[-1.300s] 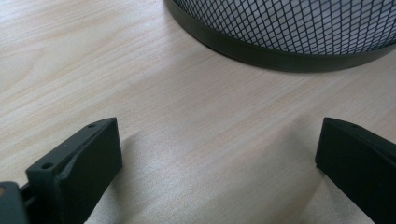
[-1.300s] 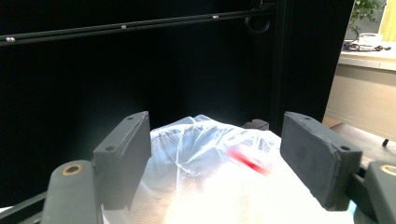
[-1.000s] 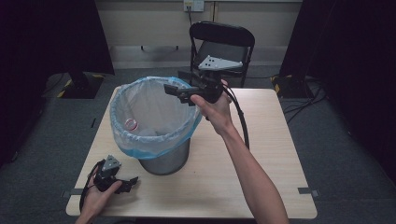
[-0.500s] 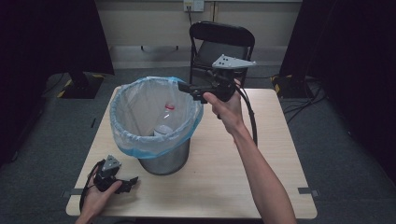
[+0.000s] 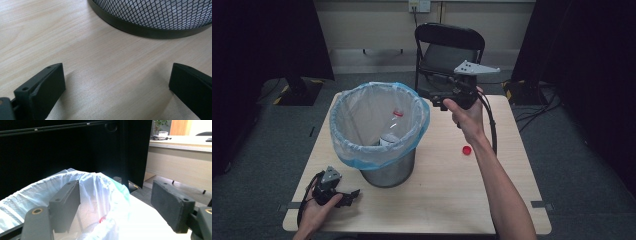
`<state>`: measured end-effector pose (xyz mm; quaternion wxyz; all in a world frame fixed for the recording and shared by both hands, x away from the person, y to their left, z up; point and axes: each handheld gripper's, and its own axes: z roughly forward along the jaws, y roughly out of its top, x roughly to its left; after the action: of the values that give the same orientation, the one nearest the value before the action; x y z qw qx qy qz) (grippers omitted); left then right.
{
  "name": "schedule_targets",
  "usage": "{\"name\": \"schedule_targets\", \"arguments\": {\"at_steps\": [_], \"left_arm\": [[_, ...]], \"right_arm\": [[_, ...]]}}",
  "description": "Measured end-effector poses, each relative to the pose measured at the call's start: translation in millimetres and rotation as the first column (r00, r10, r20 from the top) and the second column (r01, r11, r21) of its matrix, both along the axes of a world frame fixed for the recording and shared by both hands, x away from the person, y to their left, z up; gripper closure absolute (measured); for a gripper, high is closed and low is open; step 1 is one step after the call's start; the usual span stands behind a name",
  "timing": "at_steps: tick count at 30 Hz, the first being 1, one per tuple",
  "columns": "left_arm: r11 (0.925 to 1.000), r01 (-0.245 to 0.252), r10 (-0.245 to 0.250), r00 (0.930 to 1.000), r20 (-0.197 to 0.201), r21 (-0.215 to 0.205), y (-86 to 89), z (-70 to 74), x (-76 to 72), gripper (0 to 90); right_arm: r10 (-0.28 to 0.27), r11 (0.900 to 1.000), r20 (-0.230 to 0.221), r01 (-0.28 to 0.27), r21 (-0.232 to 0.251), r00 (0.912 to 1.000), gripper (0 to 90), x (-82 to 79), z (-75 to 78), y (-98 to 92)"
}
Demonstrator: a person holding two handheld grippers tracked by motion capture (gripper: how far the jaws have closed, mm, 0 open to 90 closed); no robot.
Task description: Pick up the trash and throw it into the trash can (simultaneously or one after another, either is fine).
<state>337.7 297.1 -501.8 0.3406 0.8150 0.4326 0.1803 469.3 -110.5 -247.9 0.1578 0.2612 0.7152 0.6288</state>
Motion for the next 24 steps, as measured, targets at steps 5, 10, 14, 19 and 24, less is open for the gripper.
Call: {"name": "schedule_targets", "arguments": {"at_steps": [5,10,14,19,24], "left_arm": [[1.0,0.0,0.0,1.0,0.0,0.0,0.0,0.0,0.0,0.0],[1.0,-0.001,0.001,1.0,0.0,0.0,0.0,0.0,0.0,0.0],[1.0,-0.001,0.001,1.0,0.0,0.0,0.0,0.0,0.0,0.0],[1.0,0.0,0.0,1.0,0.0,0.0,0.1,0.0,0.0,0.0],[1.0,0.0,0.0,1.0,0.0,0.0,0.0,0.0,0.0,0.0]], "right_arm": [[-0.03,1.0,0.002,0.03,0.002,0.9996,23.4,0.5,-2.0,-12.1],[-0.072,0.997,-0.009,0.072,-0.015,0.9974,23.4,0.8,-5.9,-26.4],[-0.104,0.994,-0.014,0.103,-0.042,0.9945,23.5,0.4,-8.9,-36.4],[-0.133,0.99,-0.032,0.132,-0.056,0.9905,23.8,0.9,-17.6,-47.9],[-0.157,0.986,-0.057,0.153,-0.072,0.9859,24.6,1.2,-29.7,-58.6]]}}
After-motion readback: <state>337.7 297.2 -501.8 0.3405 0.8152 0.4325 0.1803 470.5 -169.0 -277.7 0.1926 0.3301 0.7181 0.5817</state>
